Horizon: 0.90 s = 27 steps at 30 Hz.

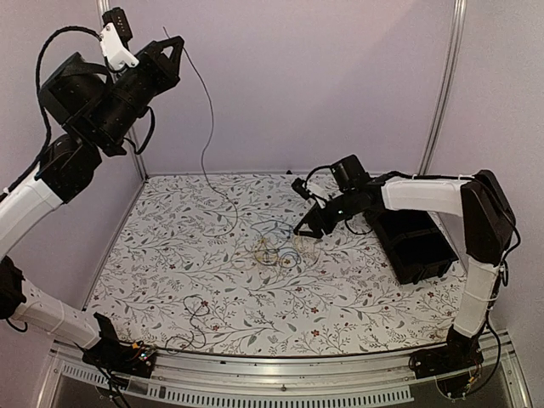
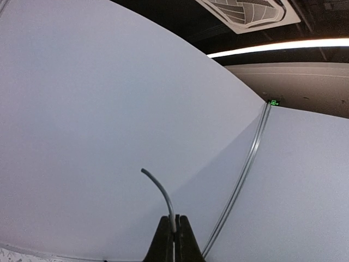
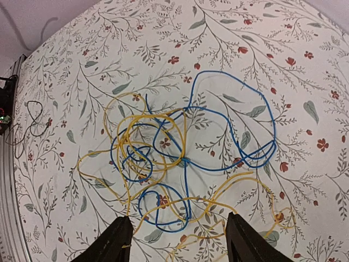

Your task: Untangle the cables

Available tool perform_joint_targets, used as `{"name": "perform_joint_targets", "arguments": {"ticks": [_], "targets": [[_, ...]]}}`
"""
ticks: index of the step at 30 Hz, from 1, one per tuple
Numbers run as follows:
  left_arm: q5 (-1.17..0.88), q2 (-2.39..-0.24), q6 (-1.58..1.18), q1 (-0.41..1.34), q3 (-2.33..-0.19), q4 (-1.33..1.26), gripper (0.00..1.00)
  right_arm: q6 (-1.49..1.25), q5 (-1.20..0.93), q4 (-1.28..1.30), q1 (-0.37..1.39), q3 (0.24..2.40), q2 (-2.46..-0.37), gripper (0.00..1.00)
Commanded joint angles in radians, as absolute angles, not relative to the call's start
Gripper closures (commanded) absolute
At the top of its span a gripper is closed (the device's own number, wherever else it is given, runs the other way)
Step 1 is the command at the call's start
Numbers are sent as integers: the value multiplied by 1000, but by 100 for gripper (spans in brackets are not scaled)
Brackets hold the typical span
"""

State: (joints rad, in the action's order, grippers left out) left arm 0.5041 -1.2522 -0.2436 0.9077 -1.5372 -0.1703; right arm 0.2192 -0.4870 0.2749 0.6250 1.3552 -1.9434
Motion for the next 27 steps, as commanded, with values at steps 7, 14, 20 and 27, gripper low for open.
{"name": "perform_joint_targets", "arguments": {"ticks": [7,14,20,27], "targets": [[424,-1318,-363,913,-1446,-183,100,331,-627,517,620,1664,-1767,31],[366,-1369,-433,913,-1441,-175,100,261,-731,519,622,1832,-1827,19],[358,-1376,-469,913,-1427,-177,100,227,-744,502,649,1864,-1867,15],[459,-1289,-426,914,-1414,-169,100,636,-36,387,697,1351,-1840,18]]}}
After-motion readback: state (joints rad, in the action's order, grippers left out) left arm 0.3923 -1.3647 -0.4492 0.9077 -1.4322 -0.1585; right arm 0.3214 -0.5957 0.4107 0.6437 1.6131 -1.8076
